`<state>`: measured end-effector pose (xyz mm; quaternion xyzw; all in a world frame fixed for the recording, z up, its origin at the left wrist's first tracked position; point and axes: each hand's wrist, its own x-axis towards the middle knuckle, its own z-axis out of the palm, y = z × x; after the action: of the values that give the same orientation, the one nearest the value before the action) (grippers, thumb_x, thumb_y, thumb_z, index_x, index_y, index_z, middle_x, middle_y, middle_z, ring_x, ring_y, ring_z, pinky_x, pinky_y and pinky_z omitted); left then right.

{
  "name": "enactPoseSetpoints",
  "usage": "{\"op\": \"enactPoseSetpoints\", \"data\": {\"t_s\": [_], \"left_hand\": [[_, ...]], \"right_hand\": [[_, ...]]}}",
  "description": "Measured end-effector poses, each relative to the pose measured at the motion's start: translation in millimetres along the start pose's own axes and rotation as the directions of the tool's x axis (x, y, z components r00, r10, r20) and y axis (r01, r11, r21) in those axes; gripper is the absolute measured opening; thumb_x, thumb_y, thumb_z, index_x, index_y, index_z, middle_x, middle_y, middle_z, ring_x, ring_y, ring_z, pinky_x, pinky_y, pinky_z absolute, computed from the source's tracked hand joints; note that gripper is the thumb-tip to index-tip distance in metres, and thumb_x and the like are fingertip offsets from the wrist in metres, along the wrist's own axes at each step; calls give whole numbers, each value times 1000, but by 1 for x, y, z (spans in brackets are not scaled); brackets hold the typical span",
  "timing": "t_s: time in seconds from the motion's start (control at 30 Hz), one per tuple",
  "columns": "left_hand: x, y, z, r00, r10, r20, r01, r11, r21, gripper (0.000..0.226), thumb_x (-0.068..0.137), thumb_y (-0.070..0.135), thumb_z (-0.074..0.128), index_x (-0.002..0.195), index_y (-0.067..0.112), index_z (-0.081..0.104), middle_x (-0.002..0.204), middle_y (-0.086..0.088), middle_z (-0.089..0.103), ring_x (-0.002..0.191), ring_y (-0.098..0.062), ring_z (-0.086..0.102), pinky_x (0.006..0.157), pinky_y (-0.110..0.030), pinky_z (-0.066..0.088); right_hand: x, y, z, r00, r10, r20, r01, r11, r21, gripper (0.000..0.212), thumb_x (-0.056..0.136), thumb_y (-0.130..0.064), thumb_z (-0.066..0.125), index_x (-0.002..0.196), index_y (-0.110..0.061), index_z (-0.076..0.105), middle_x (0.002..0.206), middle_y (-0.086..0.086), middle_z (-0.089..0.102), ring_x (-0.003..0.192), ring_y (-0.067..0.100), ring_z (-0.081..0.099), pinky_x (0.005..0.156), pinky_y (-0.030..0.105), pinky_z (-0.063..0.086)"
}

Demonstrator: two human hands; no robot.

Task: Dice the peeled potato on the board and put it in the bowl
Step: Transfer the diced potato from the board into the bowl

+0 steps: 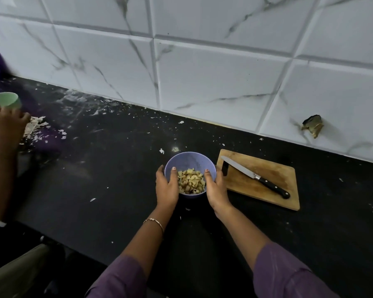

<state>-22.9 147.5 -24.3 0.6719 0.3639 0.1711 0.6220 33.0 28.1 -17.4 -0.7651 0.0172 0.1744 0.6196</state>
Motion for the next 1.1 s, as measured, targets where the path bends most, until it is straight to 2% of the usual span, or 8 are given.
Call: {"op": "enactPoseSetpoints", "data": {"t_s": [0.13, 0.27, 0.37, 0.5, 0.57, 0.67, 0.9, 1.1], "left_hand": [[1, 1, 0, 992, -93, 81, 108, 971, -211, 23, 104, 38, 43, 123, 25, 49, 116, 0, 62, 103, -14, 62, 82, -30, 54], [-3, 8, 2, 990, -71, 124, 102, 958, -270, 20, 105, 35, 42, 121, 26, 48, 109, 5, 62, 98, -9, 62, 73, -23, 51], [-9, 8, 5, 988, -58, 140, 95, 955, -282, 15, 105, 35, 42, 115, 28, 50, 108, 6, 63, 99, -10, 63, 78, -26, 52], [-21, 13, 16, 978, -55, 201, 116, 944, -308, 11, 104, 37, 44, 101, 33, 54, 109, 2, 65, 101, -13, 64, 83, -30, 54], [-31, 15, 23, 967, -53, 249, 130, 944, -302, 12, 103, 39, 44, 101, 33, 54, 108, 3, 65, 100, -13, 65, 78, -28, 53], [-45, 12, 38, 946, -66, 318, 158, 950, -270, 17, 103, 42, 43, 104, 32, 57, 112, -1, 66, 105, -18, 65, 89, -37, 55], [-84, -3, 75, 899, -119, 422, 218, 956, -194, 22, 104, 43, 39, 110, 30, 57, 117, -2, 65, 110, -22, 63, 99, -44, 51], [-109, -8, 92, 872, -134, 471, 222, 966, -135, 24, 104, 43, 39, 115, 28, 55, 114, -1, 65, 107, -21, 64, 97, -43, 52]], "right_hand": [[1, 1, 0, 1000, -3, -11, 3, 1000, 1, 41, 106, -36, 39, 146, -27, 36, 124, -8, 45, 117, 12, 47, 99, 31, 44], [1, 3, -2, 999, -4, -39, 3, 1000, -2, 40, 106, -38, 37, 145, -28, 38, 134, -4, 50, 125, 16, 50, 107, 42, 45], [-4, 6, -10, 997, -19, -69, 20, 1000, 21, 37, 105, -41, 39, 140, -30, 42, 130, -5, 54, 119, 14, 54, 103, 43, 48], [-16, 9, -34, 993, -2, -115, 11, 997, 72, 25, 105, -41, 40, 126, -30, 47, 119, -6, 55, 109, 12, 55, 95, 34, 49], [-25, 13, -49, 990, 19, -143, -4, 995, 104, 19, 104, -42, 41, 120, -35, 47, 117, -7, 56, 109, 13, 57, 96, 36, 49], [-37, 21, -71, 978, 65, -196, -32, 986, 166, 16, 103, -44, 43, 117, -38, 50, 119, -6, 60, 112, 15, 59, 100, 41, 50], [-69, 42, -121, 924, 166, -346, -85, 968, 237, 41, 103, -44, 43, 139, -26, 50, 130, -1, 60, 117, 19, 59, 102, 44, 49], [-86, 53, -146, 883, 144, -446, -50, 975, 215, 38, 106, -38, 38, 137, -20, 52, 124, -1, 59, 109, 14, 56, 93, 32, 48]]}}
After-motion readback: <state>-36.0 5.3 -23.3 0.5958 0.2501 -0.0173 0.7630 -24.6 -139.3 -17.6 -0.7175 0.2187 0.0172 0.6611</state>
